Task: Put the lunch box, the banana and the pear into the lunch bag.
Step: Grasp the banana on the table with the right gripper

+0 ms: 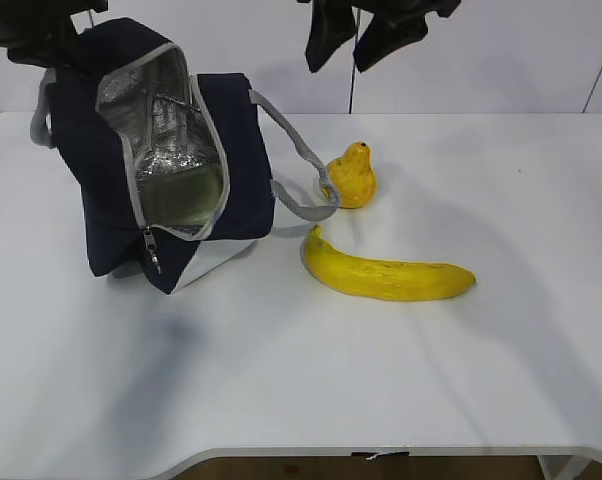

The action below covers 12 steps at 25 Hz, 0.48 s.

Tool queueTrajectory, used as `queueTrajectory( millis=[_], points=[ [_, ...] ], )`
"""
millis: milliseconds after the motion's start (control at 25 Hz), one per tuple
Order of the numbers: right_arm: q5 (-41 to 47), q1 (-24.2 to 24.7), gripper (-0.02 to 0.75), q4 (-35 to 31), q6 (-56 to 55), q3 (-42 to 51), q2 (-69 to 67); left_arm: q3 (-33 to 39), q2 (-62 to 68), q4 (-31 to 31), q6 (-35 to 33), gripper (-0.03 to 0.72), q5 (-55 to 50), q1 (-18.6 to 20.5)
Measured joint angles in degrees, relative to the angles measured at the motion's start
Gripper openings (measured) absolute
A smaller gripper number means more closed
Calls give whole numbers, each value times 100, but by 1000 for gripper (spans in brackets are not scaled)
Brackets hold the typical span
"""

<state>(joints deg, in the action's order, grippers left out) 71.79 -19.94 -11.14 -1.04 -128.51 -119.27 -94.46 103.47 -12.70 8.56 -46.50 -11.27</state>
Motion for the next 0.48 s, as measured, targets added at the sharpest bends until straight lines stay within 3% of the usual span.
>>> queueTrajectory(
  millis=[240, 480],
  points=[
    [0, 0, 462, 392, 104, 1419, 650, 0, 0, 14, 0, -6, -49, 7],
    [-11, 0, 462, 462, 896, 2457, 1292, 0, 0, 178, 0, -5, -110, 7]
  ],
)
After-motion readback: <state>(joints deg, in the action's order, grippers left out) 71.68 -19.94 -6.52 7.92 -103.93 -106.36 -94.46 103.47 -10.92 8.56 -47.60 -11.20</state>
